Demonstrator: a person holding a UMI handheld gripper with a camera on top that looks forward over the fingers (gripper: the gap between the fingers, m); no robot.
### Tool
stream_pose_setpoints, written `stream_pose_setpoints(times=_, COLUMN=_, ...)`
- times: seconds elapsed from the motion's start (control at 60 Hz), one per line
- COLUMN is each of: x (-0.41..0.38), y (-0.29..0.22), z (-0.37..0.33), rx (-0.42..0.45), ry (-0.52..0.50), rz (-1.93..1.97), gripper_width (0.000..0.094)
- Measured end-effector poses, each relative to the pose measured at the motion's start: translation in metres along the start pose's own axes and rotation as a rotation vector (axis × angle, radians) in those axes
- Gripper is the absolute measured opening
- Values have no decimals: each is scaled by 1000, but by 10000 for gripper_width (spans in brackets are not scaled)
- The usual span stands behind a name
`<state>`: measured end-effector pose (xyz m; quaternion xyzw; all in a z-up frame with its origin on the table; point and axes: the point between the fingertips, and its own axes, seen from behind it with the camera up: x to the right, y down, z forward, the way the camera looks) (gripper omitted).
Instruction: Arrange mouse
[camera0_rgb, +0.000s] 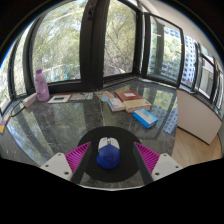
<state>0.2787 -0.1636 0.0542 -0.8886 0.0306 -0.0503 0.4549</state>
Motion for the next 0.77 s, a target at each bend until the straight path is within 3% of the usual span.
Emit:
stream_pose_setpoints(times=0.367, x=-11, y=-10, z=-159, rx=105, ry=13, rz=-49, gripper_width=852)
stream_pose_setpoints(times=0.767, x=-23, y=-1, z=-210, rx=131, ry=-5, rz=-54, gripper_width=851)
